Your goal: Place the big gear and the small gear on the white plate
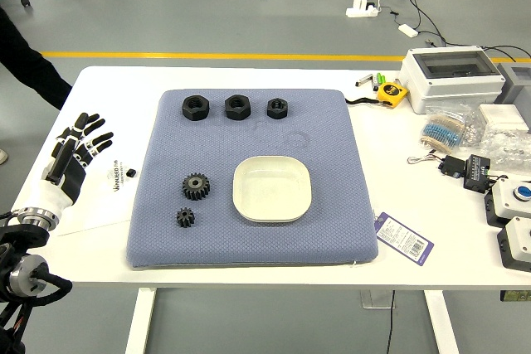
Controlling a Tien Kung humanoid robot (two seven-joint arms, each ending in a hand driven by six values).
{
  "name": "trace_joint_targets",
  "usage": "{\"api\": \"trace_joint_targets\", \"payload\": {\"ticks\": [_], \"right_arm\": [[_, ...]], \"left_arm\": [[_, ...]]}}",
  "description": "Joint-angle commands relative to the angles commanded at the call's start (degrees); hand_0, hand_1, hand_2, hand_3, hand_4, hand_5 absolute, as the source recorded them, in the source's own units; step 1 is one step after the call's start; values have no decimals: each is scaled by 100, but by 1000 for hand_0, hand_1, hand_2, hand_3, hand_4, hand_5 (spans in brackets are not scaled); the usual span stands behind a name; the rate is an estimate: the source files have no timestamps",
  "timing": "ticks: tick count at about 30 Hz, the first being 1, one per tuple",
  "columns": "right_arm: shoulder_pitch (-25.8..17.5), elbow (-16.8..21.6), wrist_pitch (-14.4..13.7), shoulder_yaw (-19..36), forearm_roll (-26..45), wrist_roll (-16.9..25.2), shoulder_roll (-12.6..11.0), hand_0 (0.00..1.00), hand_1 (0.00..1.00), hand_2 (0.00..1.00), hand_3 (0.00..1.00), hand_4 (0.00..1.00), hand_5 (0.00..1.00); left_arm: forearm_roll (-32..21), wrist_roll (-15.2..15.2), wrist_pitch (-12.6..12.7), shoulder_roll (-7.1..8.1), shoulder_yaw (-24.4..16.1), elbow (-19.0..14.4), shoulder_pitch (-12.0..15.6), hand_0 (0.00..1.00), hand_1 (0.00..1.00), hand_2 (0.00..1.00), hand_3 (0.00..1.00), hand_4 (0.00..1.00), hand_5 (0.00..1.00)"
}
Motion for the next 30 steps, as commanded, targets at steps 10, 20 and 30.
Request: {"api": "trace_joint_targets", "payload": {"ticks": [10,20,30], "right_arm": [[36,-4,14,-29,17,11,-11,760,777,839,821,998,857],[61,-6,2,-22,14,13,-14,759,776,836,817,998,845],[87,-8,-29,37,-97,-17,-16,756,773,834,809,998,839]], "left_arm": [[128,6,11,22,-48,-3,-31,772,730,831,754,947,626],[767,26,41,168,-91,-89,-125,777,736,825,757,982,592],[2967,652,62,582,223,-568,-476,744,713,768,741,998,343]]}}
